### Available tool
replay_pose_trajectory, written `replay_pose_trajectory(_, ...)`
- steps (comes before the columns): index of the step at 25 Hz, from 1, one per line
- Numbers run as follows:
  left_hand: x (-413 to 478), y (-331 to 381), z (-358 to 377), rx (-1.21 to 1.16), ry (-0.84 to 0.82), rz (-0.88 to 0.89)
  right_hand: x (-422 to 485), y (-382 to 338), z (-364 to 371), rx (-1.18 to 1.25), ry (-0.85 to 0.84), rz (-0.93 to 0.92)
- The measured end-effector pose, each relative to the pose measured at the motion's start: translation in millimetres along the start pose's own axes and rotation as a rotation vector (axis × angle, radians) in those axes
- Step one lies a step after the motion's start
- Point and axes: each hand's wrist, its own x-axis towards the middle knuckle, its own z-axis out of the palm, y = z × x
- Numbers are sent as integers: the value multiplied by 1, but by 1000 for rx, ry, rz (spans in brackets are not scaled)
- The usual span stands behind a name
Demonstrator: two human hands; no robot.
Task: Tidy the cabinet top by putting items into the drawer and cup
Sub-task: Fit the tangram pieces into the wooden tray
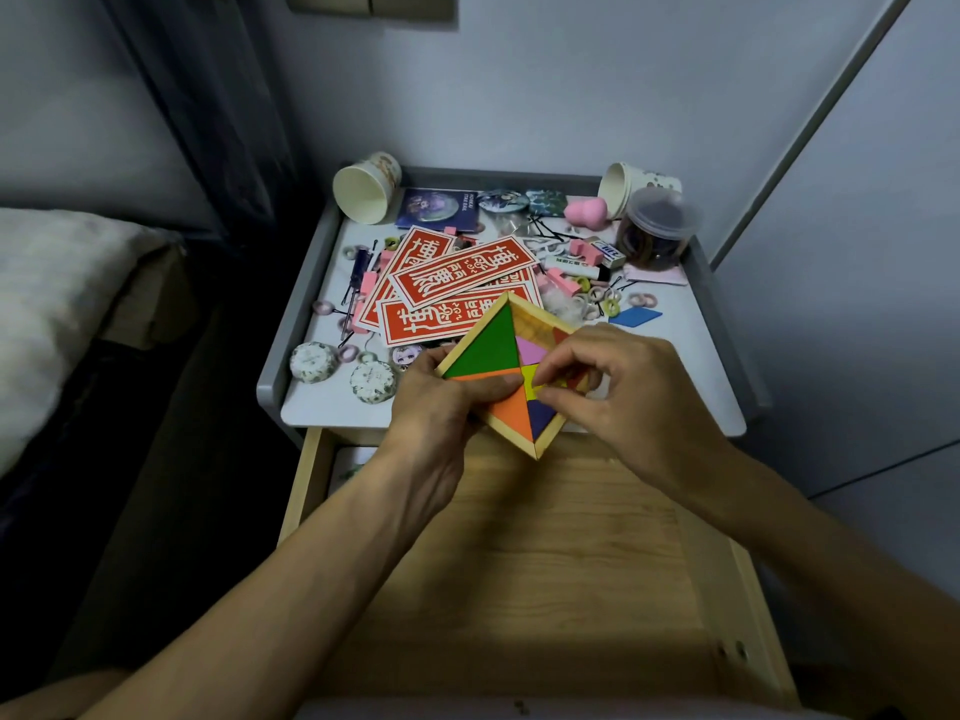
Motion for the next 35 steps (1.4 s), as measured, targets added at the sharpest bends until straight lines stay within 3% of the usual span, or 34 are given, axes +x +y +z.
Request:
replay_pose_trajectory(3, 1, 0, 0, 35, 8, 23, 5, 6, -3, 16, 116, 86)
replay_pose_trajectory(5, 0, -2, 0, 72, 8, 43, 8, 11, -2, 32, 161, 244)
replay_pose_trajectory(8, -2, -3, 3, 141, -25, 59, 15, 13, -3, 351, 19, 605)
replay_pose_trajectory(10, -4, -4, 4, 168, -44, 63, 16, 13, -3, 500, -82, 704)
replay_pose_trajectory(17, -1, -3, 2, 154, -12, 26, 17, 19, -2, 538, -187, 650)
replay_pose_trajectory(19, -3, 0, 2, 124, -7, 14, 22, 28, -6, 497, -138, 615)
replay_pose_trajectory(22, -5, 6, 0, 84, 31, 11, 32, 69, -18, -16, 52, 428)
replay_pose_trajectory(24, -7, 8, -1, 95, 66, 17, 32, 99, -21, -376, -9, 325)
replay_pose_trajectory(25, -8, 9, -1, 102, 78, 19, 31, 111, -19, -446, -65, 320)
replay_pose_trajectory(31, -6, 14, -8, 124, 119, 50, 34, 124, -15, -327, 13, 439)
replay_pose_trajectory(35, -7, 13, -7, 140, 120, 56, 33, 118, -21, -263, -45, 579)
